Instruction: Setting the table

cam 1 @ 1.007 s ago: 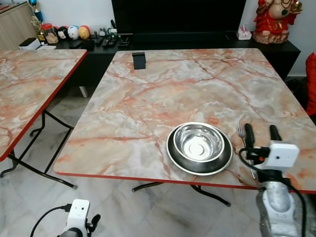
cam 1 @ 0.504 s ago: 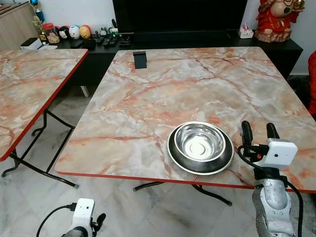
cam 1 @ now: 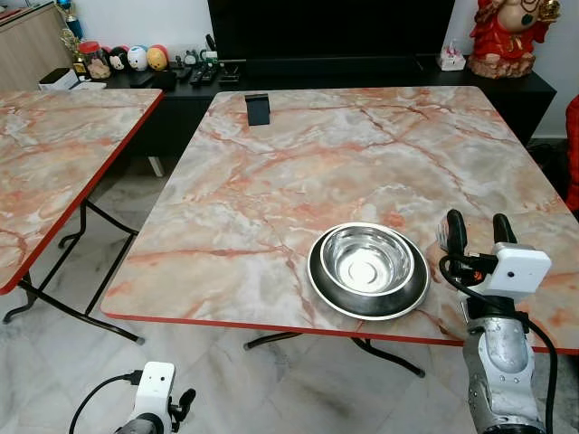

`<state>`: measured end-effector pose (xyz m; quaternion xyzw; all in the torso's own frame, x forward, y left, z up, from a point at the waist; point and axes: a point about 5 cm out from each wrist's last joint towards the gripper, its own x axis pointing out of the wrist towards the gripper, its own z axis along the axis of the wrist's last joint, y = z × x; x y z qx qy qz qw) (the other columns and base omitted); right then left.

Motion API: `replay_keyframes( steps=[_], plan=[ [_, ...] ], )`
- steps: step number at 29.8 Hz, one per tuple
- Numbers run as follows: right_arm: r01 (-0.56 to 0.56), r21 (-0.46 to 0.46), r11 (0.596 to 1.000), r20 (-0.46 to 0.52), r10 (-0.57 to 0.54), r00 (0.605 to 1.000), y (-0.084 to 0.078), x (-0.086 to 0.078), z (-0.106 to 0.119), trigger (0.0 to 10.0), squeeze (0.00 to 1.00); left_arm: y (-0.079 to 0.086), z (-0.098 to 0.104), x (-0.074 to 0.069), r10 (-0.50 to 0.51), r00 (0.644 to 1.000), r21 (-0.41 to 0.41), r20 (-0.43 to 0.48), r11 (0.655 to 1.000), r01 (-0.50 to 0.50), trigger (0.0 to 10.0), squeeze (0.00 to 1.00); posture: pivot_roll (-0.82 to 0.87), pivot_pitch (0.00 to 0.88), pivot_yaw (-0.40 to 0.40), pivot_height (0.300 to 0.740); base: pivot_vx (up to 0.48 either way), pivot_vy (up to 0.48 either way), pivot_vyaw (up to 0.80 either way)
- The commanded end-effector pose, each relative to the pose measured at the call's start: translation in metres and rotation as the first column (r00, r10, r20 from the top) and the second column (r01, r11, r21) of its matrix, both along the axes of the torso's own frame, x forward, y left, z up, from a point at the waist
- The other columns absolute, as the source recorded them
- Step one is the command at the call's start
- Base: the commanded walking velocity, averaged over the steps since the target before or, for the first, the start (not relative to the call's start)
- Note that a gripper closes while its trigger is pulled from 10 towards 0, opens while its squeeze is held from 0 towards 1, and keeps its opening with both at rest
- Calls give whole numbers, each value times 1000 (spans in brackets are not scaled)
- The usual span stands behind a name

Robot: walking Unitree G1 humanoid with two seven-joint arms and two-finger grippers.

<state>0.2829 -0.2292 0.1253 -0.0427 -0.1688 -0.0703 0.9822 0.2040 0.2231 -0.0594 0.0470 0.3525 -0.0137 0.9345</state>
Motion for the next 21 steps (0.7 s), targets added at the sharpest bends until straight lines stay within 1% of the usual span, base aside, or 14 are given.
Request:
replay_keyframes(
  steps=[1, 10, 14, 21],
  plan=[
    [-9, 1, 1000, 1, 9, 1000, 0, 3, 2, 10000, 0, 1, -3, -4, 18, 999, -6, -27, 1000, -18, 10000, 0, -37, 0, 52, 740, 0, 337, 0],
    [-6, -7, 1000, 12, 6, 1000, -4, 4, 5, 10000, 0, -1, -4, -4, 19, 999, -6, -28, 1000, -19, 10000, 0, -33, 0, 45, 740, 0, 357, 0],
    [9, 5, 1000, 18, -9, 1000, -8, 5, 7, 10000, 0, -1, -3, -3, 30, 999, -10, -21, 999, -31, 10000, 0, -30, 0, 41, 740, 0, 352, 0],
    [-6, 4, 1000, 20, 6, 1000, -5, 7, 9, 10000, 0, 0, -2, -2, 41, 999, -9, -13, 999, -41, 10000, 0, -26, 0, 37, 740, 0, 356, 0]
  ],
)
